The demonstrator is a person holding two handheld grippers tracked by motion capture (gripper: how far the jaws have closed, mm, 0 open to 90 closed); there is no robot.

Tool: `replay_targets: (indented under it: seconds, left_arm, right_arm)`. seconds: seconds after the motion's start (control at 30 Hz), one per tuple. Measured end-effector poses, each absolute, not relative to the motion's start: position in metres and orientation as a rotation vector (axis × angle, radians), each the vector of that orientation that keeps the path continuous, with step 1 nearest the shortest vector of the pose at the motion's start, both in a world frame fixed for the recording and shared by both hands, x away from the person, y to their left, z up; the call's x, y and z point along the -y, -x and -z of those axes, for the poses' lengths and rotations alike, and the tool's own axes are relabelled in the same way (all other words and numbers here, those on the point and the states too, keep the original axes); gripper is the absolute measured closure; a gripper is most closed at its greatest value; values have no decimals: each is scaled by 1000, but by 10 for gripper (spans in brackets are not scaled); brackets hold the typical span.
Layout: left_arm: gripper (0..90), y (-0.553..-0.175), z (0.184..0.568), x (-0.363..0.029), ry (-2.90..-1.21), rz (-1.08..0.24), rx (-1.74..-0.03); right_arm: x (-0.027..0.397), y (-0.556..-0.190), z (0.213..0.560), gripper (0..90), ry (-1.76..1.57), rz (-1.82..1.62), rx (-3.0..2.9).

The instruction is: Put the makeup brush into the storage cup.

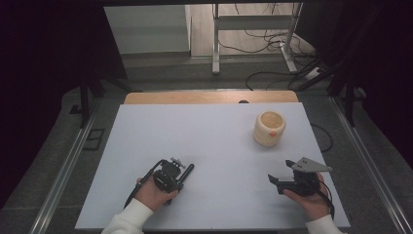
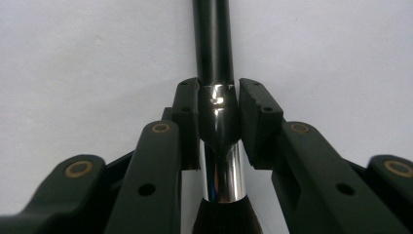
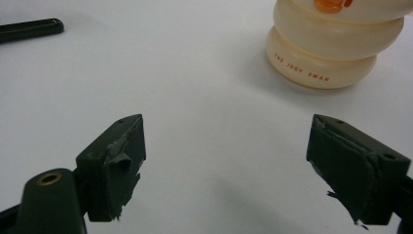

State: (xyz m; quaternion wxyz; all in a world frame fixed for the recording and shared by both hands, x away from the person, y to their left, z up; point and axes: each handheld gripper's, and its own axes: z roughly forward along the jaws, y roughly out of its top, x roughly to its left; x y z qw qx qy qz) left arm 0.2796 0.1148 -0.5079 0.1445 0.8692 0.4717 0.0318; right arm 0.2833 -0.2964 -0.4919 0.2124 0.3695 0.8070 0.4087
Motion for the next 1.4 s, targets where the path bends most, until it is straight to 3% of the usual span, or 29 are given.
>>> replay_targets:
  seconds: [1.4]
  left_arm:
    - [721,-284,473,-137,-2402,-96,-1054]
  right_arm:
    - [289,-285,492,152,-1005,-1115,-2228]
